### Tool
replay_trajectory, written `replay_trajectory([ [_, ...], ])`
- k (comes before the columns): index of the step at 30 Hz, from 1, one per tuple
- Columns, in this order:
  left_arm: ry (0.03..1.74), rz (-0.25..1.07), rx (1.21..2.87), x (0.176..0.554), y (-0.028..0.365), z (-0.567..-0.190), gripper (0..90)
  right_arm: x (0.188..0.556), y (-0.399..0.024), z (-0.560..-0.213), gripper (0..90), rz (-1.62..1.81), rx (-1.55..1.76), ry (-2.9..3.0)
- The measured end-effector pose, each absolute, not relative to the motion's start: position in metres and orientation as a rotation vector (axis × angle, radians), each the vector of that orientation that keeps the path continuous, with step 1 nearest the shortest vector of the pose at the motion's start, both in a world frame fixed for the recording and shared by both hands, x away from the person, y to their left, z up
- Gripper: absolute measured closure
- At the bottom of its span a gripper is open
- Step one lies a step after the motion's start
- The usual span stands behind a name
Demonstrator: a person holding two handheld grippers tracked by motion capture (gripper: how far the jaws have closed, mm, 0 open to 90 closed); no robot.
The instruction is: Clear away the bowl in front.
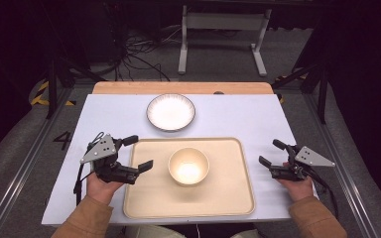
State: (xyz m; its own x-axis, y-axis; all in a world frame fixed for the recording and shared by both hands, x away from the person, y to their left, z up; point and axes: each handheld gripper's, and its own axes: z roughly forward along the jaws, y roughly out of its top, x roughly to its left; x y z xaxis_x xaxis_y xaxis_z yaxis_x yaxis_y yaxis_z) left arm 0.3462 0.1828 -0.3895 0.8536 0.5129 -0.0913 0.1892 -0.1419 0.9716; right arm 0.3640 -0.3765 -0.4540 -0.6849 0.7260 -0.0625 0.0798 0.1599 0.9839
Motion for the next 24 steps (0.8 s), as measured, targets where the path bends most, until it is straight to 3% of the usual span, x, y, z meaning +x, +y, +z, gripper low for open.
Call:
replay_trajectory([
  [14,0.645,0.354,1.671,0.344,0.215,-0.417,0.2,0.364,-0.377,-0.454,13.6,1.563,0.762,1.904],
  [24,0.662,0.369,1.740,0.341,0.228,-0.443,0.1,0.364,-0.376,-0.454,13.5,1.564,0.763,1.905],
])
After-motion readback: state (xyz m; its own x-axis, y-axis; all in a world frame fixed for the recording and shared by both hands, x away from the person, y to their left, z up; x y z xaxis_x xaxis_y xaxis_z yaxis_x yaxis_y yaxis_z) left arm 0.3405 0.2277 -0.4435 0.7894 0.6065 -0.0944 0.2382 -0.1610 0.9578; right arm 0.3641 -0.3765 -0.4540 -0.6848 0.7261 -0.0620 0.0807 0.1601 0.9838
